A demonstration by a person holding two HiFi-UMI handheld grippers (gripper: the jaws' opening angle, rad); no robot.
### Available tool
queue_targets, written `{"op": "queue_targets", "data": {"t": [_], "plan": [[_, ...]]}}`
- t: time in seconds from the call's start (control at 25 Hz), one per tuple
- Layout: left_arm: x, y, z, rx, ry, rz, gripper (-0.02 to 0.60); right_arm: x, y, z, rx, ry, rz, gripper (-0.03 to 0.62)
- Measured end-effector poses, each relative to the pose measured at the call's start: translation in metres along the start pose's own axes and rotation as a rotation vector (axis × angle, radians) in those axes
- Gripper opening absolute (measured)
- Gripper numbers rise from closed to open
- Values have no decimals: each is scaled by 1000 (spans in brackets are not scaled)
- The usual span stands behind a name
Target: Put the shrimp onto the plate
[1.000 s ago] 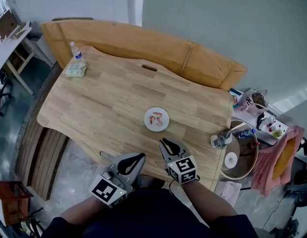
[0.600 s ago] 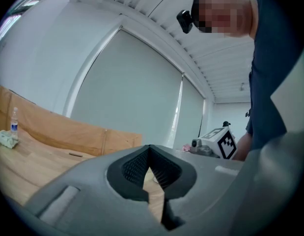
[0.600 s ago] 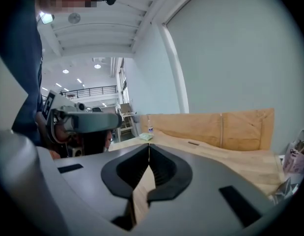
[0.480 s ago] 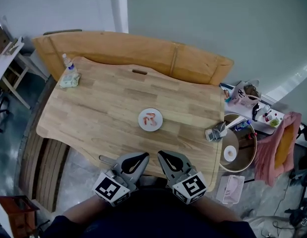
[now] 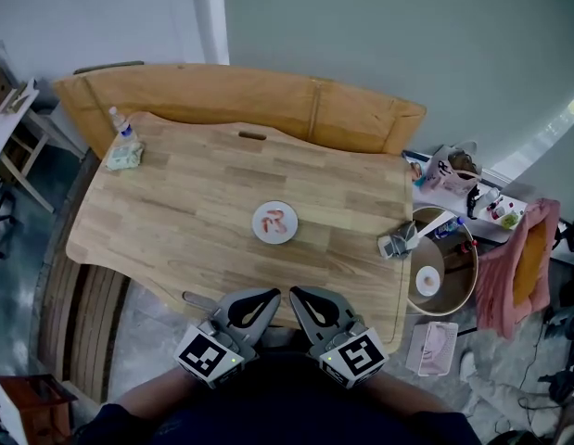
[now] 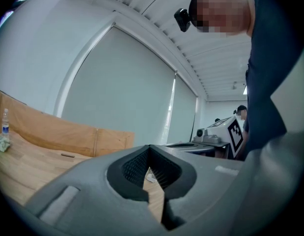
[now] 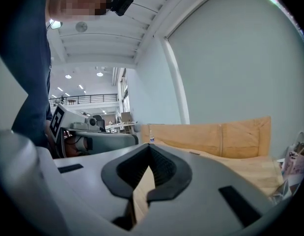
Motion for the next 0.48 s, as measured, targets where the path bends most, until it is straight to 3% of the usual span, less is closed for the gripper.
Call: {"op": "queue_targets", "data": {"t": [0.48], "plan": [[-7,3,1,-13,-14,-34,4,-4,-10,-1,-10,4,-17,9]]}}
Point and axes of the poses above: the fingertips, and each gripper's own axes: x forward along the fingers, y to its right, z out of its underside, the point moved 2 cm from there along -x, backward along the fingers, and after that the axes turned 10 degrees about z, right-handed, at the moved point
